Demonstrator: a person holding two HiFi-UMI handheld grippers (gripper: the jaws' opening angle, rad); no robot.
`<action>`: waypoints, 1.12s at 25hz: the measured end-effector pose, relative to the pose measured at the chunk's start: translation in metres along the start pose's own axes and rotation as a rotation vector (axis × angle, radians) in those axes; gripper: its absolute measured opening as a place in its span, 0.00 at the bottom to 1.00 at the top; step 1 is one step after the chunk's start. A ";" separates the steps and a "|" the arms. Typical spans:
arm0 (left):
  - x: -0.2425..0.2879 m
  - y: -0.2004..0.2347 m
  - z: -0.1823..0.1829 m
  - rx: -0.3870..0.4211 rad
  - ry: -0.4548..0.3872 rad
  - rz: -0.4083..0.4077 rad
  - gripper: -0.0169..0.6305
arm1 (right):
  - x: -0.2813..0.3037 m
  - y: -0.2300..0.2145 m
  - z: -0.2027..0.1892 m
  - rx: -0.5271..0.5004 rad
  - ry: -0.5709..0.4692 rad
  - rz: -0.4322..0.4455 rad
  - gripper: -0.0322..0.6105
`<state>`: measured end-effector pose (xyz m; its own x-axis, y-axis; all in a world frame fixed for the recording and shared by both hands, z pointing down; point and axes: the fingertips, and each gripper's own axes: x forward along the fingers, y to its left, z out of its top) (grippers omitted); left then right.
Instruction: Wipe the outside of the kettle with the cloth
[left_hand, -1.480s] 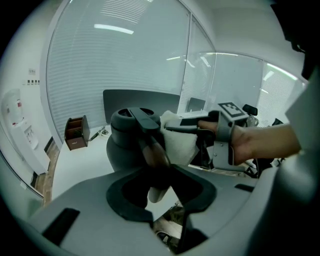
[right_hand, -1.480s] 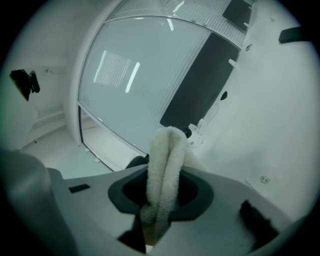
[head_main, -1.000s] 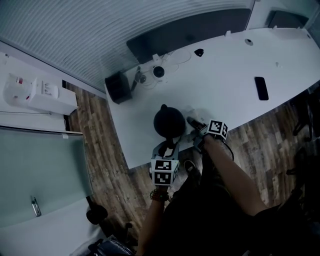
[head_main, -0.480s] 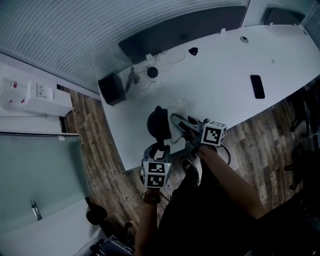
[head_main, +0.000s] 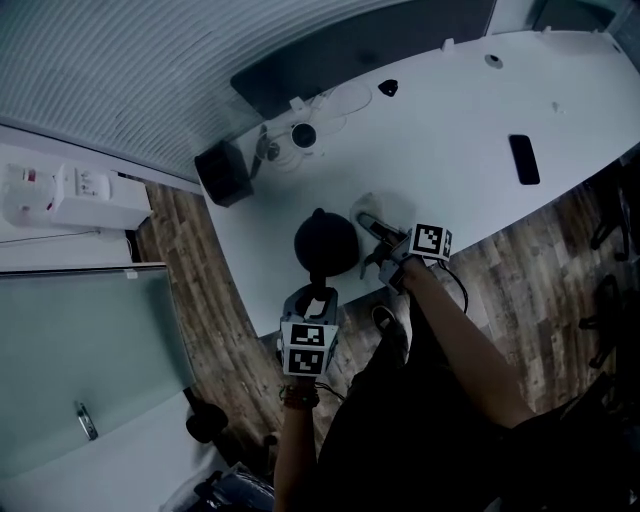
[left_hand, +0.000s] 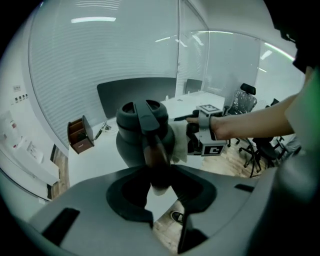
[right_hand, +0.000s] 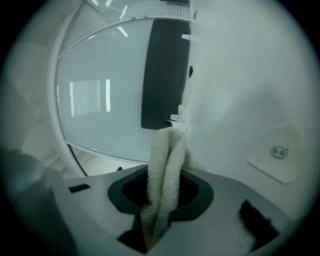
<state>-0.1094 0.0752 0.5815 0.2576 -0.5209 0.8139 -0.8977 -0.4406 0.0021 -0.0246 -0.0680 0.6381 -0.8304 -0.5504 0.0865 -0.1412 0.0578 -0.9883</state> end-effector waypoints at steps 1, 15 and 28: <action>-0.001 0.005 -0.003 0.001 0.013 0.012 0.23 | 0.000 -0.017 -0.007 0.010 0.016 -0.042 0.20; -0.001 0.029 -0.010 0.114 0.142 0.025 0.23 | -0.019 0.113 0.006 -0.184 0.035 0.251 0.20; 0.005 0.024 -0.006 0.104 0.215 0.042 0.23 | 0.028 0.035 0.010 0.001 0.236 0.147 0.20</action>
<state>-0.1317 0.0659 0.5891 0.1290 -0.3773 0.9171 -0.8616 -0.5004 -0.0846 -0.0477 -0.0896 0.6044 -0.9447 -0.3264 -0.0314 -0.0092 0.1219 -0.9925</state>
